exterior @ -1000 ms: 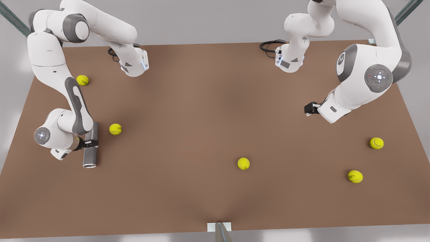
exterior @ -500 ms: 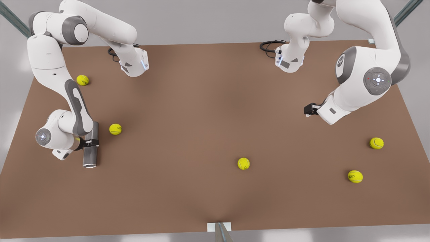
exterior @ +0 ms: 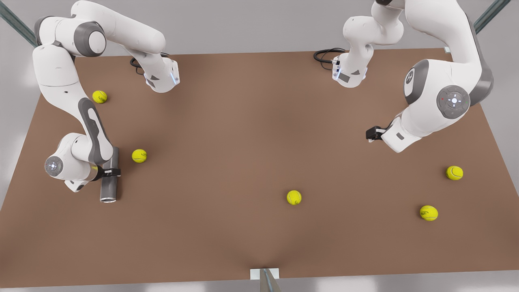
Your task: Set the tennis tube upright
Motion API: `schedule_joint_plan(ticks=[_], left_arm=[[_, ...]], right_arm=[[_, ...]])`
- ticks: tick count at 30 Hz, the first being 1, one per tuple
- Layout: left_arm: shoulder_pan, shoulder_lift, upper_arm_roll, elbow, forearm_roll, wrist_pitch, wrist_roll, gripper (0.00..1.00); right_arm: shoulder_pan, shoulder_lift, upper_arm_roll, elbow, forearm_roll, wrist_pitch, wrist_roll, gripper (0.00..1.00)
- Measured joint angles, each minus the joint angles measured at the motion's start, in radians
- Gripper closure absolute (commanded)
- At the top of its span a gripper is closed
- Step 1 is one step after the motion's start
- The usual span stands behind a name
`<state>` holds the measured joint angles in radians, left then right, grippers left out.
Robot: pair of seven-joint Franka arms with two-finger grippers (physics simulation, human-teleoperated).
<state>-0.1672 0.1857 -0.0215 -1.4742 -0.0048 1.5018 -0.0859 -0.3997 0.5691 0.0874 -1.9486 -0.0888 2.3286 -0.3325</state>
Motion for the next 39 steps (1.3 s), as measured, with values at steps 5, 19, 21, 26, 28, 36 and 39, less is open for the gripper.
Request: schedule_joint_plan(ticks=[5, 19, 21, 26, 28, 36, 39], left_arm=[[0.0, 0.006, 0.0, 0.0, -0.001, 0.002, 0.0, 0.0], [0.002, 0.01, 0.0, 0.001, -0.001, 0.002, 0.0, 0.0], [0.001, 0.011, 0.0, 0.002, -0.001, 0.002, 0.0, 0.0], [0.002, 0.01, 0.0, 0.001, -0.001, 0.002, 0.0, 0.0], [0.002, 0.009, 0.0, 0.002, -0.001, 0.002, 0.0, 0.0], [0.005, 0.009, 0.0, 0.002, -0.001, 0.002, 0.0, 0.0], [0.005, 0.009, 0.0, 0.002, -0.001, 0.002, 0.0, 0.0]], right_arm=[[-0.002, 0.012, 0.0, 0.0, 0.0, 0.0, -0.011, 0.15], [0.007, 0.008, 0.002, 0.005, 0.004, -0.02, -0.014, 0.34], [0.019, -0.004, 0.003, 0.004, 0.004, -0.024, -0.013, 0.34], [0.02, -0.062, 0.122, 0.069, 0.002, -0.12, -0.008, 0.34], [0.026, -0.066, 0.177, 0.142, -0.019, -0.191, -0.006, 0.34], [0.247, -0.063, 0.189, 0.286, -0.06, -0.25, -0.014, 0.34], [0.329, -0.062, 0.189, 0.329, -0.06, -0.305, -0.035, 0.34]])
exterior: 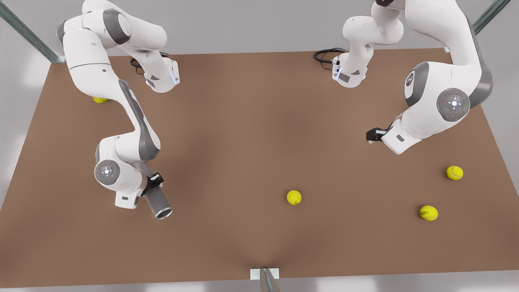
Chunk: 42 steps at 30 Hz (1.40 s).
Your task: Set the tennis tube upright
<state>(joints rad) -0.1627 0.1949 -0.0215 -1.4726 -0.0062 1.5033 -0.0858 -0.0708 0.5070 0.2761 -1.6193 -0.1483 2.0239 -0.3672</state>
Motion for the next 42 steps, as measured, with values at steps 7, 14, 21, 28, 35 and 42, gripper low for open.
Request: schedule_joint_plan(ticks=[7, 14, 21, 28, 35, 42], left_arm=[[0.0, 0.0, 0.0, -0.001, 0.0, 0.0, 0.0, 0.0], [0.0, 0.001, 0.0, -0.001, 0.0, 0.0, 0.0, 0.0], [0.001, 0.005, 0.0, -0.002, 0.0, 0.002, 0.0, 0.0], [0.002, 0.012, 0.0, -0.001, 0.0, 0.002, 0.0, 0.0], [0.002, 0.023, 0.0, 0.0, 0.0, 0.006, 0.0, 0.0], [0.005, 0.025, 0.0, -0.002, -0.001, 0.008, 0.0, 0.0]], right_arm=[[0.17, 0.018, 0.0, 0.032, -0.01, -0.008, -0.207, 0.34], [0.328, 0.067, 0.0, 0.053, -0.03, 0.021, -0.322, 0.33], [0.461, 0.104, 0.0, 0.053, 0.009, 0.094, -0.363, 0.33], [0.573, 0.204, 0.0, 0.141, 0.019, 0.13, -0.31, 0.31], [0.58, 0.216, 0.002, 0.142, 0.044, 0.153, -0.337, 0.0], [0.522, 0.17, 0.085, 0.288, 0.046, -0.006, -0.382, 0.0]])
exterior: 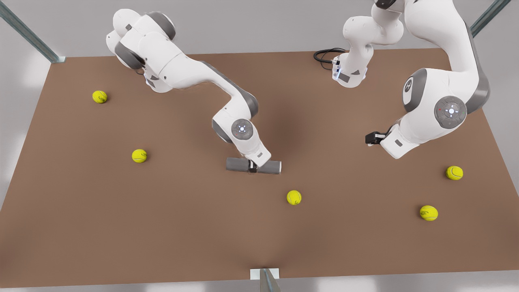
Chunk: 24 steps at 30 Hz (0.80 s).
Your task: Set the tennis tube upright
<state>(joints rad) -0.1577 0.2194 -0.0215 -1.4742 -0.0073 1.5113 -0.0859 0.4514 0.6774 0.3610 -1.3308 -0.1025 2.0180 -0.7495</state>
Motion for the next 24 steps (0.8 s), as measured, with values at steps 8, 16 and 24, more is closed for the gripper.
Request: schedule_joint_plan(ticks=[8, 16, 24], left_arm=[[0.027, 0.101, 0.0, -0.069, -0.238, 0.024, 0.149, 0.0], [-0.017, 0.395, 0.0, -0.066, -0.585, 0.275, 0.236, 0.0], [0.036, 0.551, -0.09, -0.182, -0.982, 0.469, 0.688, 0.0]], right_arm=[[-0.299, -0.449, -0.258, -0.104, -0.005, -0.384, 0.73, 0.0], [-0.364, -0.443, -0.258, 0.008, 0.026, -0.507, 0.811, 0.0], [-0.424, -0.433, -0.26, -0.005, 0.017, -0.537, 0.821, 0.0]])
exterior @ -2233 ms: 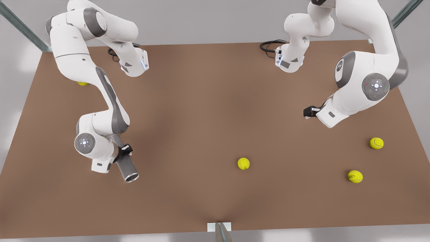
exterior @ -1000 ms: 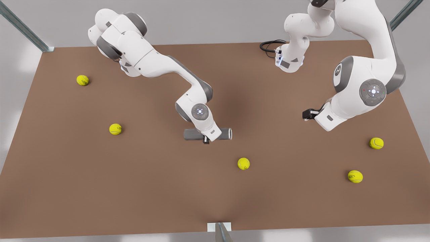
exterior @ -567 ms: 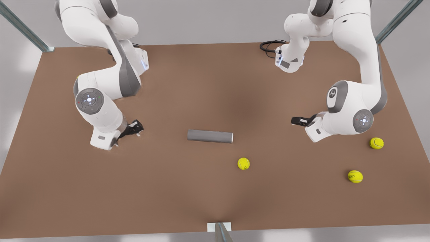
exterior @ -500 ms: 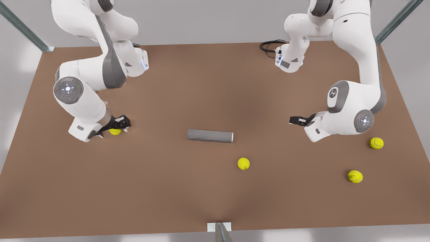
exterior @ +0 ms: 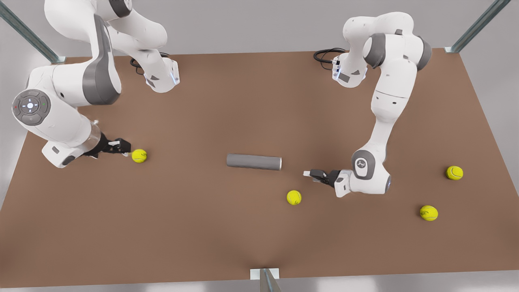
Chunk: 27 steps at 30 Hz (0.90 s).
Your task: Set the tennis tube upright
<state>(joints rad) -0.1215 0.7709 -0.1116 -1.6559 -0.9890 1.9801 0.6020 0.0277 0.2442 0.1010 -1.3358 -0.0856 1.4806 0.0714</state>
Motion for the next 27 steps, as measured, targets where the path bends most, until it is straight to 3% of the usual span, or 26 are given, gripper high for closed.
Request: schedule_joint_plan(ticks=[8, 14, 27], left_arm=[[-0.019, -0.128, -0.045, -0.267, -0.248, 0.128, 0.001, 0.0], [-0.018, -0.094, -0.15, -0.25, -0.396, 0.18, 0.047, 0.0], [-0.034, -0.033, -0.167, -0.189, -0.462, 0.21, 0.067, 0.0]], right_arm=[[-0.033, 0.024, 0.002, -0.009, -0.025, -0.054, -0.006, 0.0], [-0.027, 0.021, 0.002, -0.003, -0.028, -0.1, -0.001, 0.0], [-0.023, 0.023, 0.006, 0.0, -0.031, -0.111, -0.001, 0.0]])
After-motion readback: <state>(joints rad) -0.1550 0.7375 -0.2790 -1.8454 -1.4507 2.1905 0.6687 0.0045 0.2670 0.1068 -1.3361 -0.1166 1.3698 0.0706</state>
